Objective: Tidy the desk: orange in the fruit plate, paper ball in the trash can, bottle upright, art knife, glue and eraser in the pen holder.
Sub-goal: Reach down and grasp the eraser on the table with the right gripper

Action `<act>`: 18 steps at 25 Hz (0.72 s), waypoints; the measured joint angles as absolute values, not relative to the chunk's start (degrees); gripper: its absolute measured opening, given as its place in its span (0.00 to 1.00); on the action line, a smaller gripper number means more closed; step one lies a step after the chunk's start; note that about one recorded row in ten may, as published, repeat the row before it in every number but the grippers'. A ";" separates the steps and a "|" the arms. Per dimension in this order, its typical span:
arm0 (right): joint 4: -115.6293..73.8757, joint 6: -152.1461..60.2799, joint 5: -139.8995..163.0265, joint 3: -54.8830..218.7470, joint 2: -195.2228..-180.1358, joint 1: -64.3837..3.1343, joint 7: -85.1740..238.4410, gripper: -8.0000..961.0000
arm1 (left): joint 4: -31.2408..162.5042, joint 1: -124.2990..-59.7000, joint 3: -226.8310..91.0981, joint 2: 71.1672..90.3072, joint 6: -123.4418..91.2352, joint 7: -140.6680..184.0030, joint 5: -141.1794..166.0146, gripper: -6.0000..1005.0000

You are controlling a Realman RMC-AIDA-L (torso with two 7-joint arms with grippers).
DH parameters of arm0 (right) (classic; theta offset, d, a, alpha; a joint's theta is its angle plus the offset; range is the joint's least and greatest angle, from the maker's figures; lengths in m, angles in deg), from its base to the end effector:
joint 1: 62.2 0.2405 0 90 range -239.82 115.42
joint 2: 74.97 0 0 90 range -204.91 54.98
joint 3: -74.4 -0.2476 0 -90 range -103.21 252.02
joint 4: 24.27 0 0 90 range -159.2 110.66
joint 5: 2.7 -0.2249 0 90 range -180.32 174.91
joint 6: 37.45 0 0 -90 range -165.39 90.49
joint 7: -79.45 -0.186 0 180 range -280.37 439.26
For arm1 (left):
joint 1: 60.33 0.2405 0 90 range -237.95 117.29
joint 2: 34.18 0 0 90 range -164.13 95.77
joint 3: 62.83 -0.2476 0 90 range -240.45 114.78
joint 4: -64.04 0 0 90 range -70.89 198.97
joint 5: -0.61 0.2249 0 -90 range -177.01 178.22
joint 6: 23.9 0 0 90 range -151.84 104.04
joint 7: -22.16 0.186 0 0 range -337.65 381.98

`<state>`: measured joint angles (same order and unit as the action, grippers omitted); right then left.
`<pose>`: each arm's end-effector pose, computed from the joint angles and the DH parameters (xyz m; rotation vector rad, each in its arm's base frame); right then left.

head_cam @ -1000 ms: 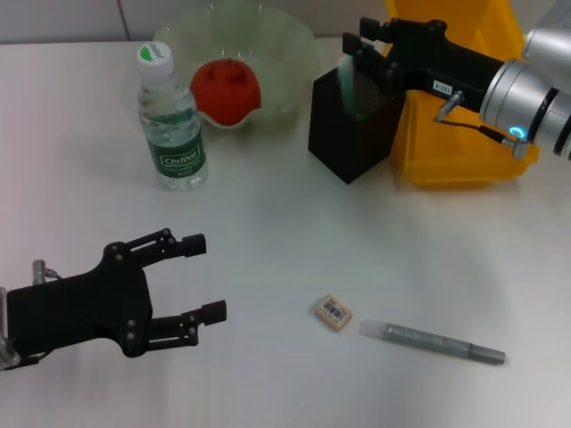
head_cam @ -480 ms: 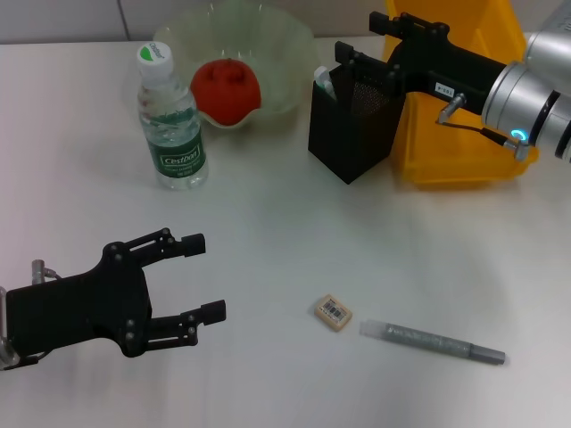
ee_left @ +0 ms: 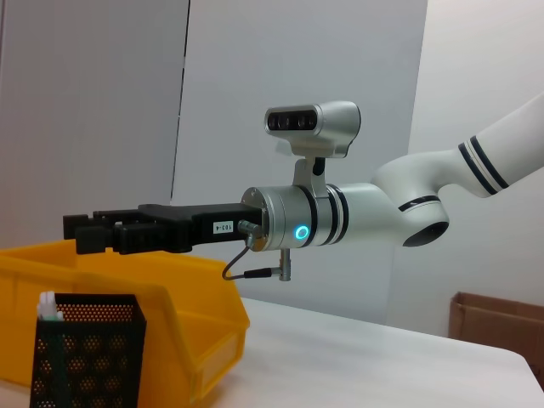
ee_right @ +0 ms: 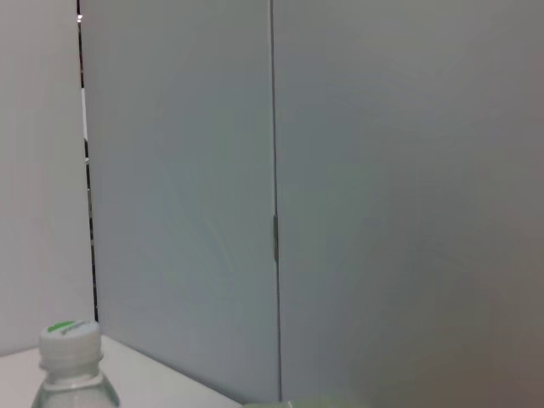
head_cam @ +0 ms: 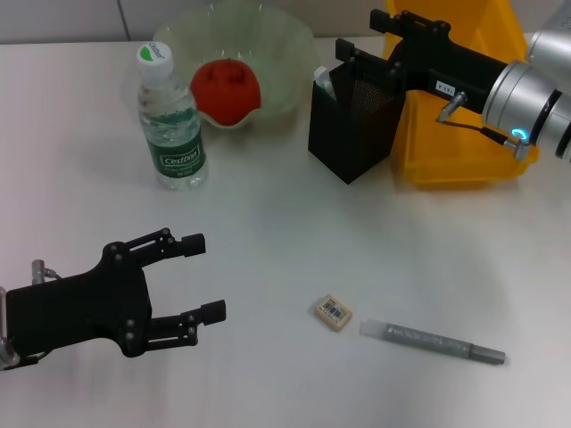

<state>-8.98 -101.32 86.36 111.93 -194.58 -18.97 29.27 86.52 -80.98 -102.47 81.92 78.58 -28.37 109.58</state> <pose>0.2055 0.4448 -0.0585 -2.2978 0.4075 0.8003 -0.2802 0.2579 -0.0407 -2.7330 -0.3405 -0.9791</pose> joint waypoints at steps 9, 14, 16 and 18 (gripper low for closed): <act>-8.54 -107.66 82.19 112.00 -194.41 -21.40 28.73 0.71 | 86.54 -80.92 -102.47 81.95 78.62 -28.37 109.59 0.83; -5.54 -118.87 83.21 114.28 -194.02 -24.21 25.15 0.71 | 86.56 -80.78 -102.47 81.91 78.77 -28.37 109.59 0.82; -2.79 -122.90 84.23 116.99 -194.00 -25.48 22.70 0.71 | 86.58 -80.75 -102.47 81.91 78.90 -28.37 109.59 0.82; 0.54 -128.01 85.11 121.40 -193.78 -27.11 20.04 0.71 | 86.52 -80.76 -102.47 81.77 79.09 -28.38 109.59 0.82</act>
<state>0.54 -128.01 85.11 121.40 -193.78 -27.11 20.04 86.52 -80.76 -102.47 81.77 79.09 -28.38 109.59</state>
